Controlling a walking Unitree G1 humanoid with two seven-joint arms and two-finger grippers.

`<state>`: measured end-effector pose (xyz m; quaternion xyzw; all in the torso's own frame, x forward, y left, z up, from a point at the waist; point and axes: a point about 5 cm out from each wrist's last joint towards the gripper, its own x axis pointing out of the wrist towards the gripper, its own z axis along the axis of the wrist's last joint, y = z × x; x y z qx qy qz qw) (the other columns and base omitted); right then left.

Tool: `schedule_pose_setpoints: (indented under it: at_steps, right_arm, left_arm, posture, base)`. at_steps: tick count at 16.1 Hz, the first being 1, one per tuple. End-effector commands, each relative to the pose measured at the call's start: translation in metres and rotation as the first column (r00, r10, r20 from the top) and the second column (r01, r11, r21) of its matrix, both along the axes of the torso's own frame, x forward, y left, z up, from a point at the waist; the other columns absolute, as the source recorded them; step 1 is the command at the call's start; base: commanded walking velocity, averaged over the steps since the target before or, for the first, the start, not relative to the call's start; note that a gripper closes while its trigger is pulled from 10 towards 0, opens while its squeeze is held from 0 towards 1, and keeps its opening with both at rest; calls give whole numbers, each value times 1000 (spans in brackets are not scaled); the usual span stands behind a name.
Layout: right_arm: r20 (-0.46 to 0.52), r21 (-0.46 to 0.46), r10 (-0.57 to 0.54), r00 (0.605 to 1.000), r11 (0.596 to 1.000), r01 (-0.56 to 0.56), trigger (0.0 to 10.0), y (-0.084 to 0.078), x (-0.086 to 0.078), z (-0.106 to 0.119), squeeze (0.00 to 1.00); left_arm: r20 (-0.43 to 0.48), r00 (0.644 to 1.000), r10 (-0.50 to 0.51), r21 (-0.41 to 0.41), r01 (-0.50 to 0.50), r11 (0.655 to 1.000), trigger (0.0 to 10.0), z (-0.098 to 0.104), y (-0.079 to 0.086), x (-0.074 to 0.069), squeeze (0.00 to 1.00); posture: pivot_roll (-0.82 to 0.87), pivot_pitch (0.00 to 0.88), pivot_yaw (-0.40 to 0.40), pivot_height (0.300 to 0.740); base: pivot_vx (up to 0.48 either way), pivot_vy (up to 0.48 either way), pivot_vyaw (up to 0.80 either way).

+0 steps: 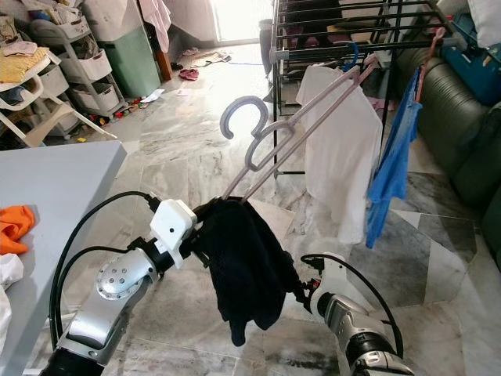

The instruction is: Hang hanger

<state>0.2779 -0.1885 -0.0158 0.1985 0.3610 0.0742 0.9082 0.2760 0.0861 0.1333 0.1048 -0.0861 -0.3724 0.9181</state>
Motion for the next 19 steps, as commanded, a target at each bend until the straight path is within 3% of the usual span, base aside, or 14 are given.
schedule_pose_setpoints:
  at_steps: [1,5,11,19]
  right_arm:
    - [-17,-1,-26,1000,1000,26,0,-1,0,-1,0]
    - [-17,-54,-117,993,992,116,0,-23,-4,-2,0]
    - [30,-49,-198,980,979,199,0,-36,4,8,0]
    - [139,-25,-370,918,926,377,0,-87,17,41,0]
  left_arm:
    - [59,998,-1,-33,3,999,0,17,3,3,0]
    - [62,998,0,-40,2,999,0,19,4,4,0]
    - [56,998,0,-33,2,999,0,16,5,5,0]
    - [29,1000,13,19,-14,1000,0,-2,12,0,0]
  posture:
    - [-99,0,94,740]
    - [-101,0,95,740]
    - [-101,0,96,740]
    - [-113,0,95,740]
  base:
    - [0,0,0]
    - [0,0,0]
    - [0,0,0]
    - [0,0,0]
